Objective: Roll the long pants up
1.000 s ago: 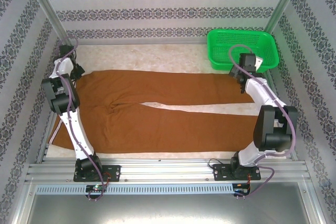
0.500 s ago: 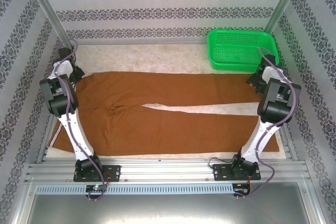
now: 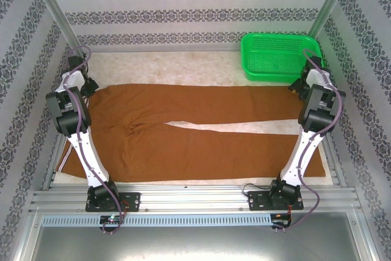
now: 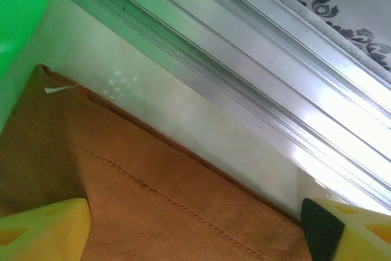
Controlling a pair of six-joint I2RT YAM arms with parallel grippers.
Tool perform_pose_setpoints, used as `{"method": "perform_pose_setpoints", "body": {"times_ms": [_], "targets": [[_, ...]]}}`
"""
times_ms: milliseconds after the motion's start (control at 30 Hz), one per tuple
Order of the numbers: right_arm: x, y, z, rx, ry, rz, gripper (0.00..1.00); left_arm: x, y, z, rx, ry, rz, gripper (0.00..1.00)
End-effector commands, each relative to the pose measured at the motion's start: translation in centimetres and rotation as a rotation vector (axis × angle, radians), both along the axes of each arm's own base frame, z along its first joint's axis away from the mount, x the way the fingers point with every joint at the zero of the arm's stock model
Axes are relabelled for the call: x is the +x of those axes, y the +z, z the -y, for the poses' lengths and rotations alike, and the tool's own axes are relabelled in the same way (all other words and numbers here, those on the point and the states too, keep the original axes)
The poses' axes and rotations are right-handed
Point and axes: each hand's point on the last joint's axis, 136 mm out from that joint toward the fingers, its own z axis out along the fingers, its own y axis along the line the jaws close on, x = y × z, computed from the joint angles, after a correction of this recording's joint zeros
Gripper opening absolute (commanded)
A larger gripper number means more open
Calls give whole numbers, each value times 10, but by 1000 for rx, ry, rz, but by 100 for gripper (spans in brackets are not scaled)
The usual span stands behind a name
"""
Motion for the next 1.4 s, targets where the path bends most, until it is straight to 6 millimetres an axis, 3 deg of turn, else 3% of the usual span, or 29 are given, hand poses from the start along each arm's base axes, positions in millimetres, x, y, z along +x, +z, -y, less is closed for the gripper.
{"method": "perform_pose_setpoints", "body": {"times_ms": [0, 67, 100, 167, 233, 433, 600, 767, 867, 900, 967, 1000, 1100, 1167, 1200, 1233, 1267, 1367], "targets": [[-4, -8, -7, 68, 6, -29, 87, -13, 0, 9, -29, -30, -57, 0], [-2, -13, -12, 114, 14, -14, 76, -11, 0, 11, -30, -32, -53, 0], [1, -17, -16, 151, 20, 1, 62, -10, -2, 12, -34, -35, -53, 0], [2, -20, -19, 196, 14, 18, 25, -9, -5, 14, -38, -37, -58, 0], [2, -21, -19, 217, 10, 33, 1, -9, -8, 15, -45, -40, -62, 0], [-12, -4, -12, 153, -17, 46, 0, -7, -8, 20, -55, -42, -54, 0], [-46, 25, -9, 54, -64, 88, 0, -7, -4, 20, -46, -40, -51, 0], [-79, 20, -26, 74, -59, 22, 0, -6, 3, 17, -29, -41, -50, 0], [-86, 24, -26, 66, -52, -28, 0, -3, 2, 17, -32, -46, -46, 0], [-83, 27, -24, 60, -47, -16, 14, -3, 2, 16, -29, -46, -49, 0], [-73, 32, -23, 45, -34, 5, 57, -3, -2, 16, -29, -49, -56, 0], [-65, 34, -21, 36, -26, 6, 74, -3, -5, 17, -35, -52, -60, 0], [-43, 34, -24, 16, 20, -39, 79, -2, -8, 19, -46, -56, -56, 0], [-29, 34, -24, -27, 49, -46, 75, -1, -8, 20, -50, -58, -53, 0], [-24, 31, -27, -27, 66, -57, 68, 0, -8, 20, -52, -58, -50, 0], [-19, 29, -29, -20, 78, -66, 38, 1, -7, 21, -55, -60, -50, 0], [-16, 24, -32, -7, 89, -74, 0, 1, -6, 20, -53, -62, -47, 0], [-16, 16, -38, 10, 98, -80, 0, 1, -3, 19, -45, -61, -46, 0]]}}
